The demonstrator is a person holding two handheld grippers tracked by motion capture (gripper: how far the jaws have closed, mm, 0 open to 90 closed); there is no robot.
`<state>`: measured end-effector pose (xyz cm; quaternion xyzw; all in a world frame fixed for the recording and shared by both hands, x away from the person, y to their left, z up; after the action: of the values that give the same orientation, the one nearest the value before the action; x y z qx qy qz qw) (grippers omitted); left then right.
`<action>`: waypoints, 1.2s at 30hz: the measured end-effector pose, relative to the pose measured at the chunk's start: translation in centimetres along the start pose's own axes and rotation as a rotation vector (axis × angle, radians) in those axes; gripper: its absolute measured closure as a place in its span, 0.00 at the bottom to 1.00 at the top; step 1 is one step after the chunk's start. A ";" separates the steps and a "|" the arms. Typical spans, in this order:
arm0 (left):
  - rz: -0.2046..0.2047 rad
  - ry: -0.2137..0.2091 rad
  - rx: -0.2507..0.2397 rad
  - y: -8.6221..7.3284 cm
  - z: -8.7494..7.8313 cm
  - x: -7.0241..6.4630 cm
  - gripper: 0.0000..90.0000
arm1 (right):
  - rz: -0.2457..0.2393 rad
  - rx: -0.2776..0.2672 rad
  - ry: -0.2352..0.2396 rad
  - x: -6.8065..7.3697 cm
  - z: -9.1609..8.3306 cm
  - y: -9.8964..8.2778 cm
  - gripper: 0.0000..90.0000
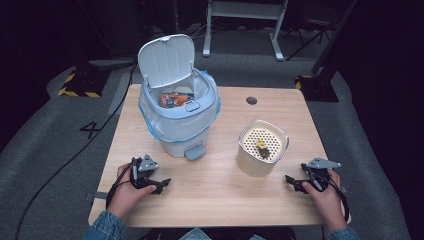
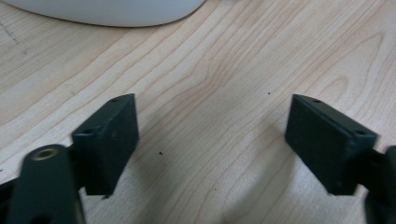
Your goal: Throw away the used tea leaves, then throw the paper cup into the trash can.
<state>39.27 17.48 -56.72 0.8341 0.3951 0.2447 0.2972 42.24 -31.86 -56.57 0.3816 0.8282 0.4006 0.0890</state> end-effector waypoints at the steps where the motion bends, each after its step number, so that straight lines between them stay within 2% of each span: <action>1: -0.011 0.004 0.000 0.0 -0.1 0.0 0.25 | 0.000 0.000 0.000 0.0 0.0 0.0 0.14; 3: -0.033 0.006 -0.022 0.4 -0.4 0.2 0.27 | 0.000 0.000 0.000 0.0 0.0 0.0 0.14; 6: -0.090 -0.012 -0.070 1.1 -1.2 0.4 0.30 | 0.000 0.000 0.000 0.0 0.0 0.0 0.14; 10: -0.095 -0.009 -0.116 2.5 -2.6 1.0 0.29 | 0.000 0.000 0.000 0.0 0.0 0.0 0.14; 14: -0.132 -0.015 -0.179 4.4 -4.6 2.0 0.30 | 0.000 0.000 0.000 0.0 0.0 0.0 0.14; 18: -0.143 -0.007 -0.219 6.0 -6.2 3.2 0.31 | 0.000 0.000 0.000 0.0 0.0 0.0 0.14; 23: -0.152 -0.008 -0.234 7.5 -7.7 4.3 0.32 | 0.000 0.000 0.000 0.0 0.0 0.0 0.14; 26: -0.160 -0.005 -0.260 8.7 -8.7 5.2 0.33 | 0.000 0.000 0.000 0.0 0.0 0.0 0.14; 30: -0.179 -0.019 -0.295 10.5 -10.1 6.2 0.33 | 0.000 0.000 0.000 0.0 0.0 0.0 0.14; 36: -0.185 0.009 -0.333 13.1 -11.3 8.2 0.33 | 0.000 -0.001 0.000 0.0 0.0 0.0 0.14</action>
<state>43.42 20.74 -38.32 0.7321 0.4256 0.2822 0.4507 42.24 -31.86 -56.57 0.3815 0.8282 0.4008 0.0893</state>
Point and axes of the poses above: each handheld gripper's, and its own axes: z roughly forward along the jaws, y roughly out of its top, x roughly to its left, the point moved 9 cm from there along z, roughly forward along the jaws, and after that the axes turned 14 degrees about y, right-handed, at the moved point
